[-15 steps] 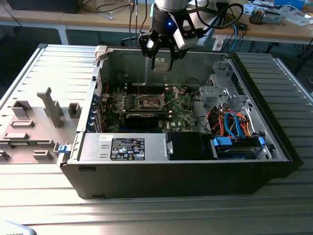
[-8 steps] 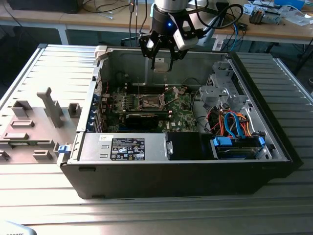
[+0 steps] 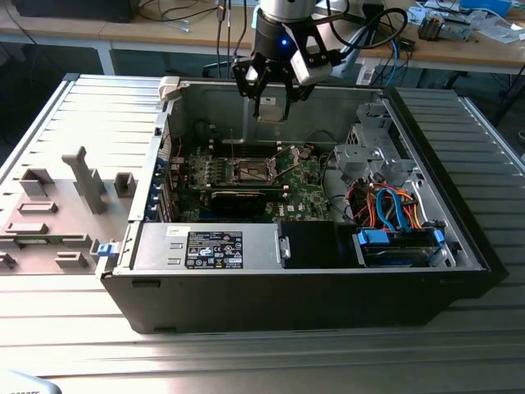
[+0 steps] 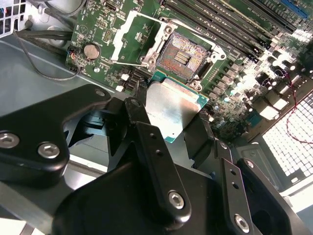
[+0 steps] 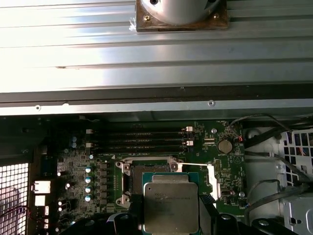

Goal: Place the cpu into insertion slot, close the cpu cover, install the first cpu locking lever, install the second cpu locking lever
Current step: 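Place the cpu into insertion slot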

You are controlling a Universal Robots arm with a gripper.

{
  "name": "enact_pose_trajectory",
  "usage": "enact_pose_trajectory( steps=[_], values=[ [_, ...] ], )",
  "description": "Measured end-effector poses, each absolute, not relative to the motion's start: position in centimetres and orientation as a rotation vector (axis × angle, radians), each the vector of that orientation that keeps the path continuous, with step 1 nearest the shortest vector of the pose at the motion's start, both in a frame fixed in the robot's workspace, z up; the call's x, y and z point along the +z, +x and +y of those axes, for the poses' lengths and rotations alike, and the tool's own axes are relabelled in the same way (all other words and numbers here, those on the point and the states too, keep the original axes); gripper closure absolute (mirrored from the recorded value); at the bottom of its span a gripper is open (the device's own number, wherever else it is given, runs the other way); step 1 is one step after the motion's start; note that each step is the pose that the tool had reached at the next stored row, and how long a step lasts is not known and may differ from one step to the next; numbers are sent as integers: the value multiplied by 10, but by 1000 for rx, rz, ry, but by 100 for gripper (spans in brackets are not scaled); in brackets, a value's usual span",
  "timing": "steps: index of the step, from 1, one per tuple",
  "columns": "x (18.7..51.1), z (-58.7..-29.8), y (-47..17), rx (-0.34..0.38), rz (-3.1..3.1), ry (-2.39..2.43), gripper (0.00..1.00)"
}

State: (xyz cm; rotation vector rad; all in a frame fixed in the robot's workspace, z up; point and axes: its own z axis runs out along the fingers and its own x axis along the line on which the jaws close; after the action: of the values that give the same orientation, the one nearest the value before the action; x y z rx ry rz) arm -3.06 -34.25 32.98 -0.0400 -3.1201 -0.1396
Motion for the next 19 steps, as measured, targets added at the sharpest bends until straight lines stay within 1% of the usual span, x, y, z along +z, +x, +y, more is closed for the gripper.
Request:
enact_pose_trajectory(
  steps=[19],
  values=[
    [324,-343,-31,-136,-3120,-40,46]
  ],
)
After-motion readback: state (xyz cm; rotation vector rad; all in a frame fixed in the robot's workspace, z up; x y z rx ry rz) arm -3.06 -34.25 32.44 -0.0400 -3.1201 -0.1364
